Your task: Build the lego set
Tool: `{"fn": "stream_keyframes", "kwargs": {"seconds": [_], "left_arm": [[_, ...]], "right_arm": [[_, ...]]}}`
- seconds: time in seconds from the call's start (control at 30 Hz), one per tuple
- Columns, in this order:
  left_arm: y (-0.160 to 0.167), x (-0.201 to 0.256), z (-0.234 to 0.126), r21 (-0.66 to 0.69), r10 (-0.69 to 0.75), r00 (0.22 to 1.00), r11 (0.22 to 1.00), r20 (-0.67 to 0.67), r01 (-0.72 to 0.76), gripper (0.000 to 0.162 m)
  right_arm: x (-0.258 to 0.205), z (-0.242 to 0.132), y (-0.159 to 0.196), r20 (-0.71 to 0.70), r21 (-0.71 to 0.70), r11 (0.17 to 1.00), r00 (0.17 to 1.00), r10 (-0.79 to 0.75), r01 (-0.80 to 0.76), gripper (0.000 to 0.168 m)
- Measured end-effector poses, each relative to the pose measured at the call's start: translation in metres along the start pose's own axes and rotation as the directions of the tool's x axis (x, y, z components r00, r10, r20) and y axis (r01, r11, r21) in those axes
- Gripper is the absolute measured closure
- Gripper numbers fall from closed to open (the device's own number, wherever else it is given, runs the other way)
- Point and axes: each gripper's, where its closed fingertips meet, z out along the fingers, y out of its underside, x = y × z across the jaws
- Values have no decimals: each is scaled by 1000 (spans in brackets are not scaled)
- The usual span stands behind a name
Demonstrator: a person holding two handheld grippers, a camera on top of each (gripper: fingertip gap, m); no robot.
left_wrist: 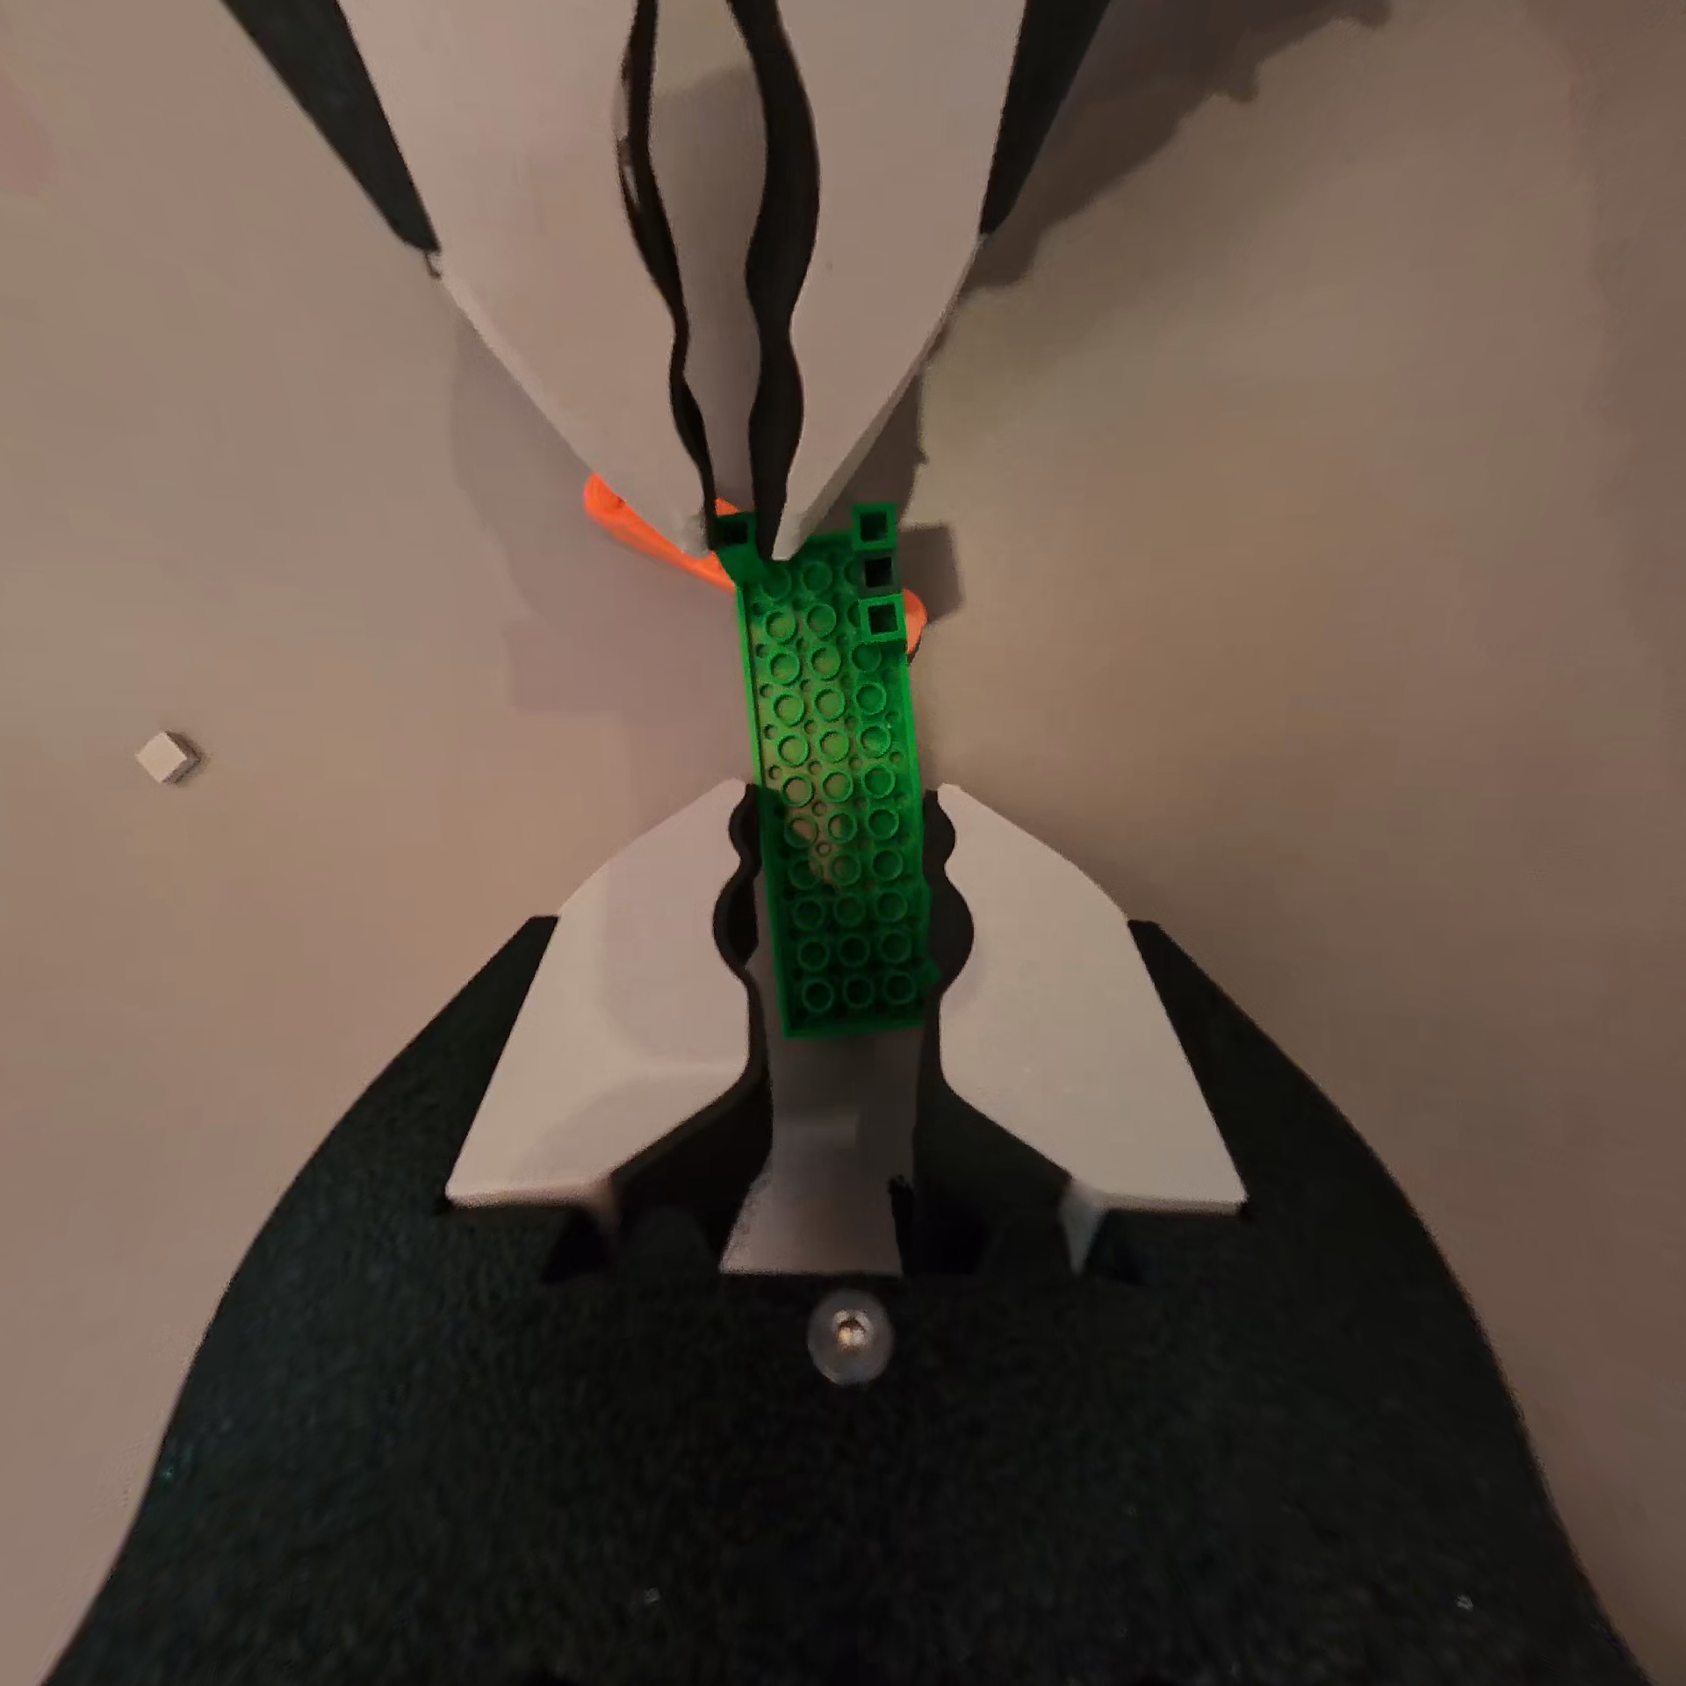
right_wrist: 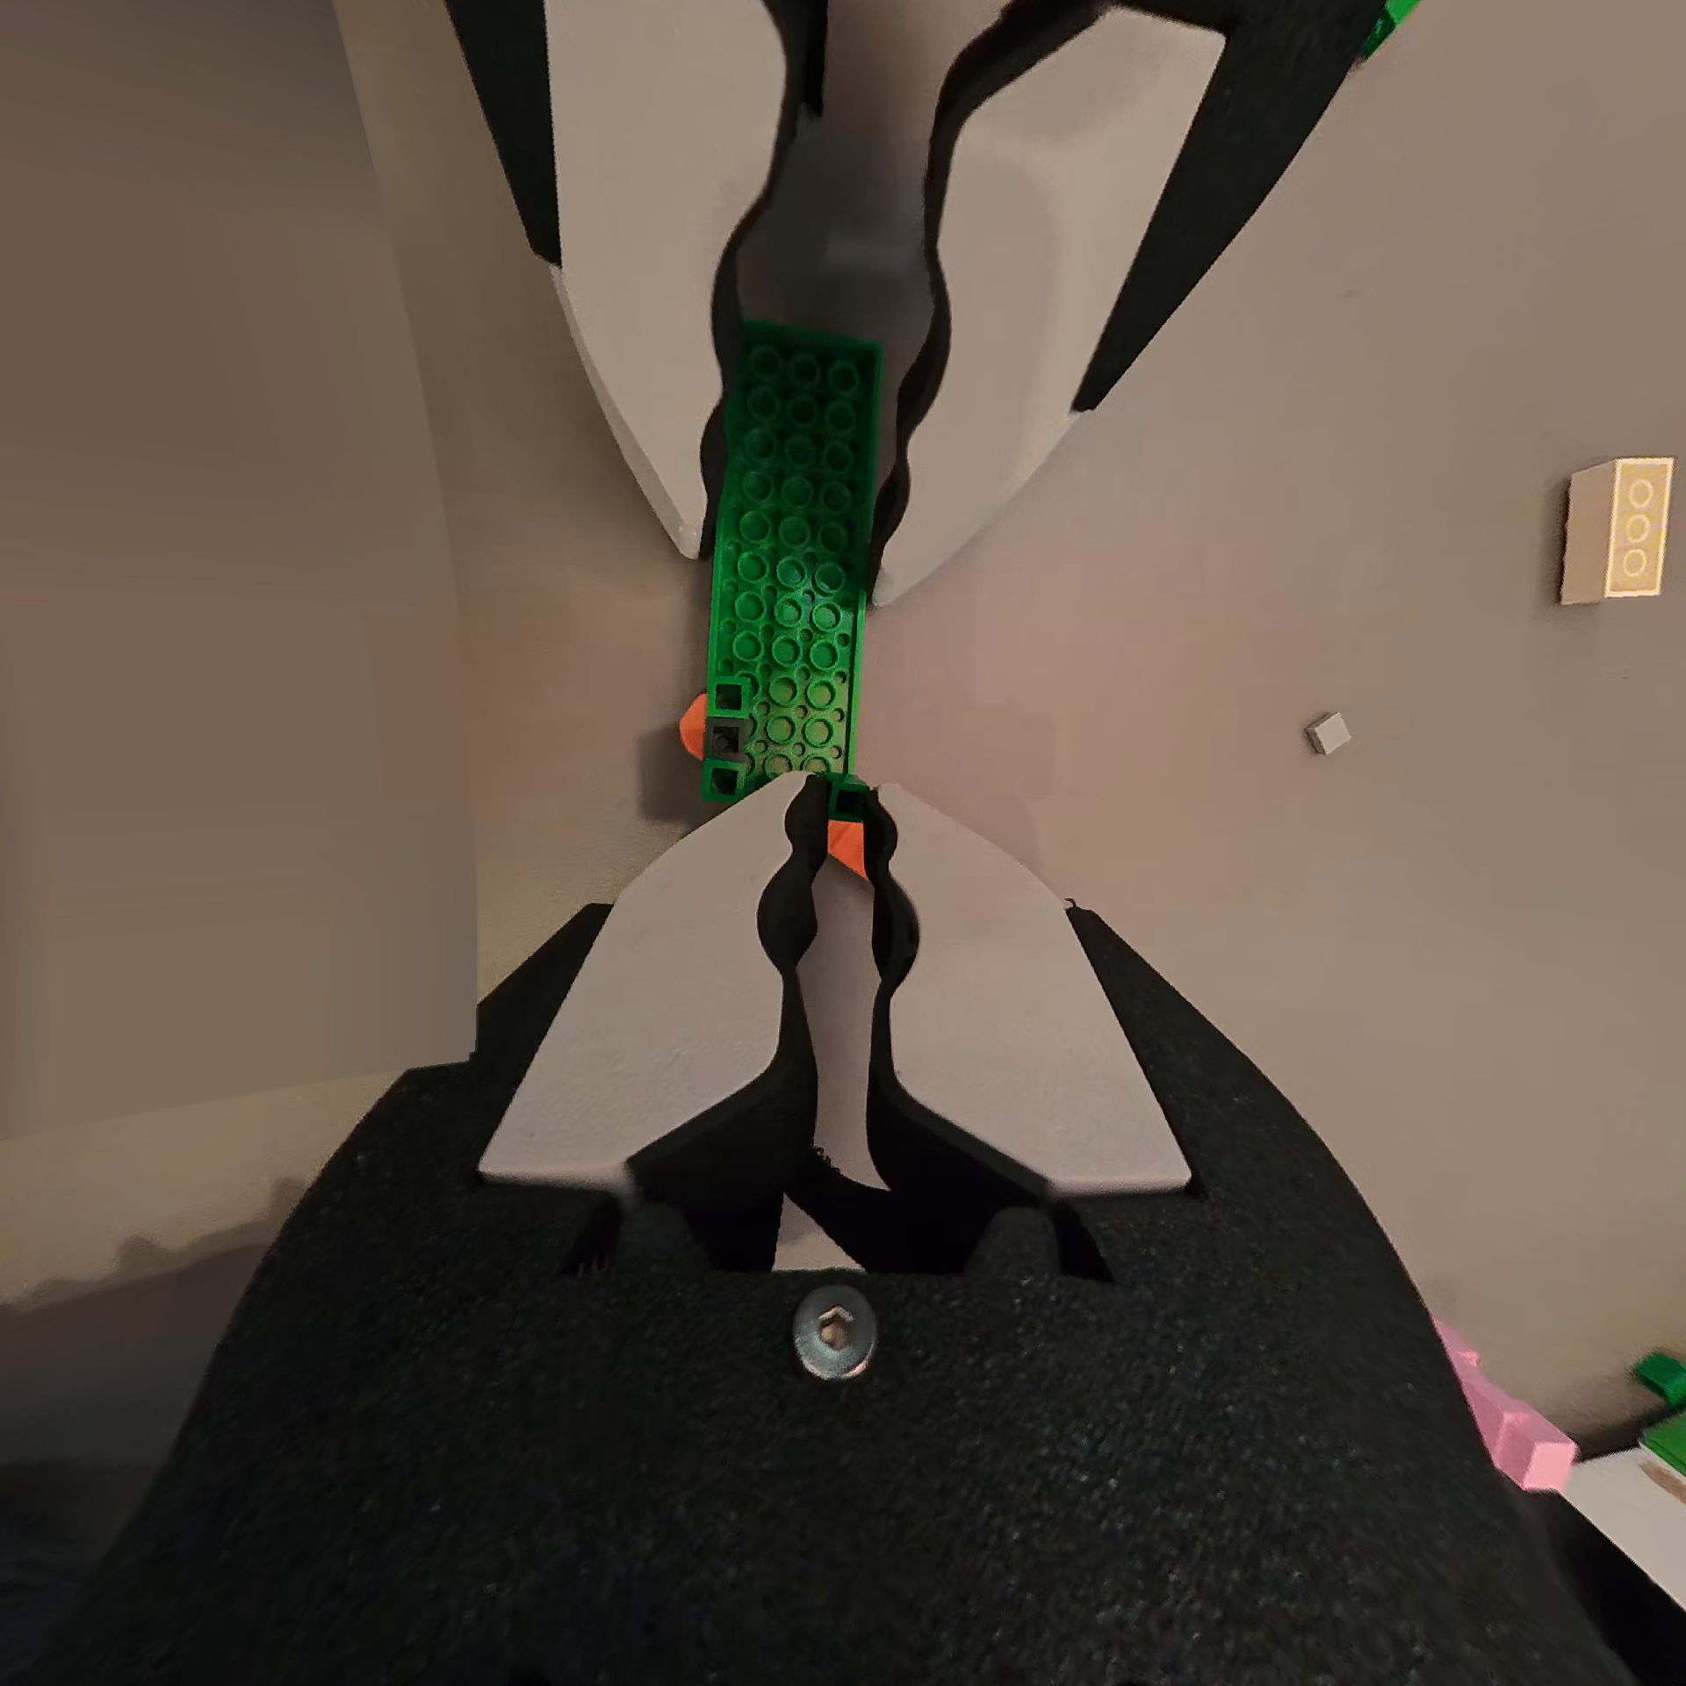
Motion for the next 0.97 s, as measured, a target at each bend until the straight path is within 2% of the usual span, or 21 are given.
{"fn": "stream_keyframes", "kwargs": {"seconds": [0.5, 0.83, 0.97], "left_arm": [[-1, 0, 0, 10, 25, 1000, 1000, 11, -25, 129], [-5, 5, 3, 27, 22, 1000, 999, -1, -22, 128], [-5, 5, 3, 30, 22, 1000, 999, 0, -22, 128]], "right_arm": [[-1, 0, 1, -79, -124, 991, 995, -52, 42, 161], [-4, 2, -5, -73, -79, 994, 994, -81, 75, 161], [1, -11, -10, -85, 56, 998, 996, -12, 17, 161]]}}
